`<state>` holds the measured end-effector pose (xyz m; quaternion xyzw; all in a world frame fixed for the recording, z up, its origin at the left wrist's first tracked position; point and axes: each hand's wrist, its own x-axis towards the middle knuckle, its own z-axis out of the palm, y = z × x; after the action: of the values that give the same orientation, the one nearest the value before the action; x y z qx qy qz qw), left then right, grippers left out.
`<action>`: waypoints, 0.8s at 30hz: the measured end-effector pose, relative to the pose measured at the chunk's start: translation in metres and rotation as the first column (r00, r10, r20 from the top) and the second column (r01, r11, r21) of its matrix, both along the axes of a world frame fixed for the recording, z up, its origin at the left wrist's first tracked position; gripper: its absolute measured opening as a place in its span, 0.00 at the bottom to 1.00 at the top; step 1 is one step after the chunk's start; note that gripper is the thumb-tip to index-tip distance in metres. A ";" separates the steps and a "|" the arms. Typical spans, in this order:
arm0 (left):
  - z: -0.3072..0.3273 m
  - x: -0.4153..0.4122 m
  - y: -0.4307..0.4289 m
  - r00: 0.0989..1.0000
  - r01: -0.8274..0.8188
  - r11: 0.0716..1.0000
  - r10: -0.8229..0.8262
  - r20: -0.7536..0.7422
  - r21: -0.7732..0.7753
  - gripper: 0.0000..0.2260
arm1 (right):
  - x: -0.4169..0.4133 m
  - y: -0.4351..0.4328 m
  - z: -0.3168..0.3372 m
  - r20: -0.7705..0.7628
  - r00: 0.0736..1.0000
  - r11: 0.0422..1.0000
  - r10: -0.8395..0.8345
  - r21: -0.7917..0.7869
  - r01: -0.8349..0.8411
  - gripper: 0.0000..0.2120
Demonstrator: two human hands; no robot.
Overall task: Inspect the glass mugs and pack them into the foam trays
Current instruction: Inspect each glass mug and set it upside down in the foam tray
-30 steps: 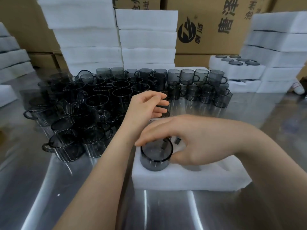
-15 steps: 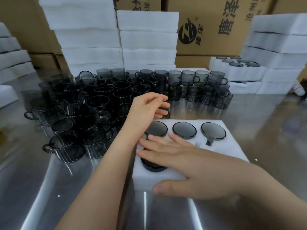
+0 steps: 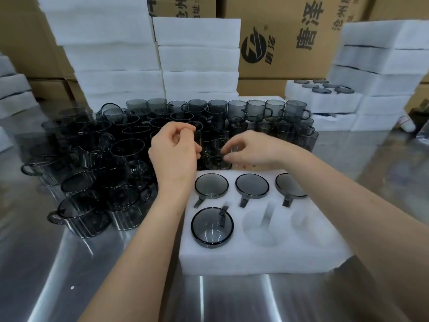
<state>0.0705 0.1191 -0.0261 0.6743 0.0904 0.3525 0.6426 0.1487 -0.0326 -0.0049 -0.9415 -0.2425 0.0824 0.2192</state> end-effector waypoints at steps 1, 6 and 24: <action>0.000 0.000 0.000 1.000 0.001 1.000 -0.001 -0.005 0.009 0.12 | 0.002 0.003 -0.003 -0.043 0.999 1.000 0.012 0.000 -0.012 0.10; -0.003 0.002 0.000 0.999 0.032 0.998 -0.030 -0.032 0.060 0.11 | 0.006 0.010 -0.016 -0.021 0.998 0.988 -0.065 0.142 0.067 0.02; -0.010 -0.002 -0.014 0.908 0.409 0.809 -0.408 -0.099 0.422 0.25 | -0.041 -0.020 0.015 -0.183 0.981 0.625 -0.059 0.760 0.179 0.11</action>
<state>0.0681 0.1050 -0.0359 0.8042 -0.1361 0.2160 0.5367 0.1078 -0.0527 0.0098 -0.7625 -0.1754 0.0219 0.6224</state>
